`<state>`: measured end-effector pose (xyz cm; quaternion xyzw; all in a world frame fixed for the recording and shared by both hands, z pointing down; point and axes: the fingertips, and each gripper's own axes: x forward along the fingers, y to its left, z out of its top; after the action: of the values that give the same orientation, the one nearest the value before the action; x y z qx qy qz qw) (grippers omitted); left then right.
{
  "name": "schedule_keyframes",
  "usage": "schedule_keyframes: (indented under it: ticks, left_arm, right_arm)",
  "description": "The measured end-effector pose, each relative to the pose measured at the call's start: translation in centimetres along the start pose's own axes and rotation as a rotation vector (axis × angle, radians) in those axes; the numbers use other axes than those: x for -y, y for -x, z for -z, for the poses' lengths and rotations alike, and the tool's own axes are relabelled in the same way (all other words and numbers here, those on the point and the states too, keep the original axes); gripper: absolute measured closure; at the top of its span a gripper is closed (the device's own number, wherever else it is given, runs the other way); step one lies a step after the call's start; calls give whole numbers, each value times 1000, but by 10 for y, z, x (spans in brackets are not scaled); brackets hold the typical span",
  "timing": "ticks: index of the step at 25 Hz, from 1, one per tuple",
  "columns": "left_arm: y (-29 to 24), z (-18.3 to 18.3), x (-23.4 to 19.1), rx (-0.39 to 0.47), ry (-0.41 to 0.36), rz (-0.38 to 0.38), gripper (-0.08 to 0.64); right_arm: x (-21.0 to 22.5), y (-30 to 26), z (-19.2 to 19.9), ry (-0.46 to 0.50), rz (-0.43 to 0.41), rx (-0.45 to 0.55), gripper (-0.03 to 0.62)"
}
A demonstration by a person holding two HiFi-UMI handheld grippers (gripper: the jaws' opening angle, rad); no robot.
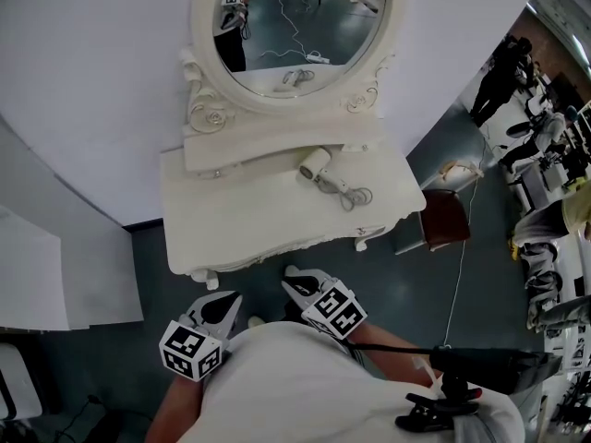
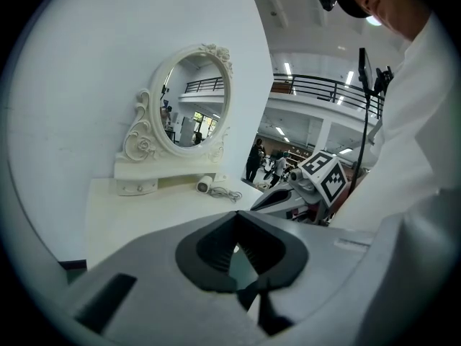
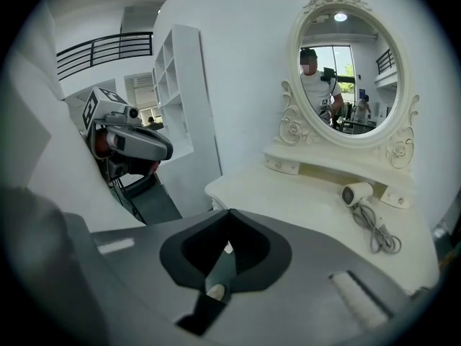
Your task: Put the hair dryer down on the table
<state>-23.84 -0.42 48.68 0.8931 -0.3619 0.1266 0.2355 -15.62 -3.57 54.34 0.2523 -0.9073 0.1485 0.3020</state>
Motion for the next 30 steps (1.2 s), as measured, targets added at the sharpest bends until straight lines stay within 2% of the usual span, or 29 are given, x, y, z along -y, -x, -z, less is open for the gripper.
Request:
schedule_keyframes:
  ticks: [10,30]
  left_arm:
    - [8,1,-10,-2,22,-12,558]
    - [-9,2,-4,-28,2,14,558]
  right_arm:
    - [-9,-11,-14,22,-23,7,592]
    - [0,-5,-3,19,-10,12,592]
